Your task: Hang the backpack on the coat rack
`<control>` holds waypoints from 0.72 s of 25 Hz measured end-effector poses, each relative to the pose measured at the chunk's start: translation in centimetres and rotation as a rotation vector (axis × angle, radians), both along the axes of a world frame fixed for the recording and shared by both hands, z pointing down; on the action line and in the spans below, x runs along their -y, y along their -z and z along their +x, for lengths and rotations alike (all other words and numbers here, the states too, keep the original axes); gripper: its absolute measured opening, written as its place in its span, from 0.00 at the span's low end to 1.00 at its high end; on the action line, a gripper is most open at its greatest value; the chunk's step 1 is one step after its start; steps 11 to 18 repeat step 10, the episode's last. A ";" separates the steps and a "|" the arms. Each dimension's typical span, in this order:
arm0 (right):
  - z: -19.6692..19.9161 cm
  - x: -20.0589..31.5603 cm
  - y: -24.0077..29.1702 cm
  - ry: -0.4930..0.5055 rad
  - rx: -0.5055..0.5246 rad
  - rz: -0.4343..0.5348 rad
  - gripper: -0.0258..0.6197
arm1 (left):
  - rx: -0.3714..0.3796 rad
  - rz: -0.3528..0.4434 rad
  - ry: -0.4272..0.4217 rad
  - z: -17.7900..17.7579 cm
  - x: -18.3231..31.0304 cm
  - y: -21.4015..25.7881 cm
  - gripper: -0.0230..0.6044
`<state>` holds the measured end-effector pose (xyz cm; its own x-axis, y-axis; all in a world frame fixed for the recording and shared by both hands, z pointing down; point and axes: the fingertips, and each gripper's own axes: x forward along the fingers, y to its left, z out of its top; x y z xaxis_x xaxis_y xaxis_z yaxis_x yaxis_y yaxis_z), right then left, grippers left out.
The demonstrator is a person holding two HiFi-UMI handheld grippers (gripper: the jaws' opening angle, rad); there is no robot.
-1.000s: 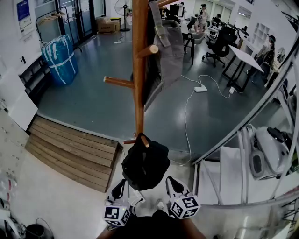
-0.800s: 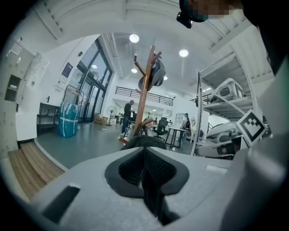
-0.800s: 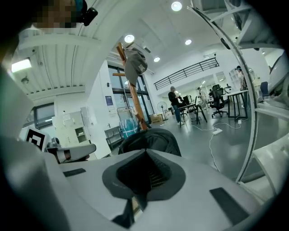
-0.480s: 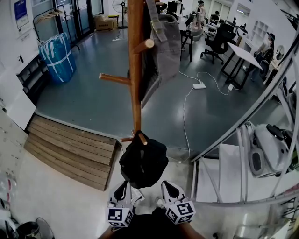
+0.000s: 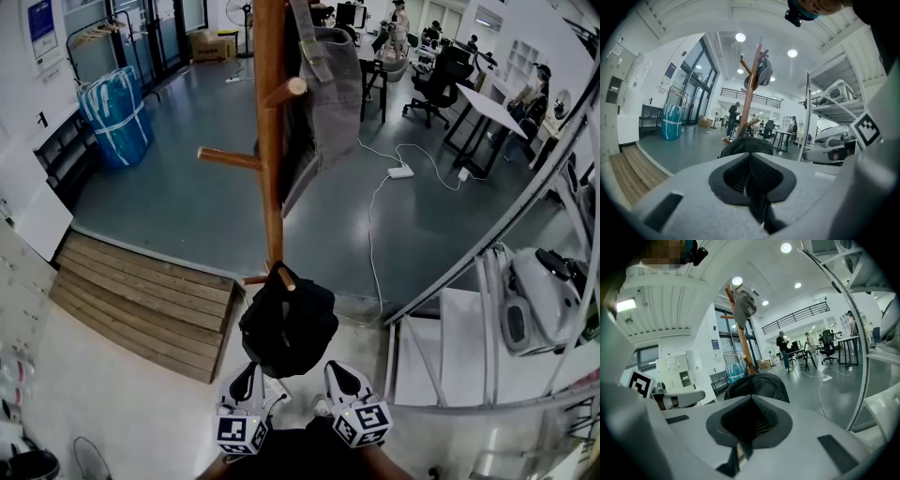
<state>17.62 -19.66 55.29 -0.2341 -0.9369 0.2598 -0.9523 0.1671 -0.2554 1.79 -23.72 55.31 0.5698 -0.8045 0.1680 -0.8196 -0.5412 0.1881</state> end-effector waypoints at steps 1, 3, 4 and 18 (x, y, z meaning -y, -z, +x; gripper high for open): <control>0.0 0.1 -0.1 0.000 0.001 0.000 0.06 | -0.001 -0.001 0.002 -0.1 0.1 -0.1 0.08; -0.1 0.0 -0.1 0.001 0.000 -0.002 0.06 | 0.001 -0.004 0.004 -0.1 0.2 -0.1 0.08; -0.1 0.0 -0.1 0.002 -0.001 -0.003 0.06 | 0.002 -0.005 0.003 -0.1 0.2 -0.1 0.08; -0.1 -0.2 -0.1 0.001 -0.003 -0.005 0.06 | 0.004 -0.007 -0.004 0.1 0.0 0.0 0.08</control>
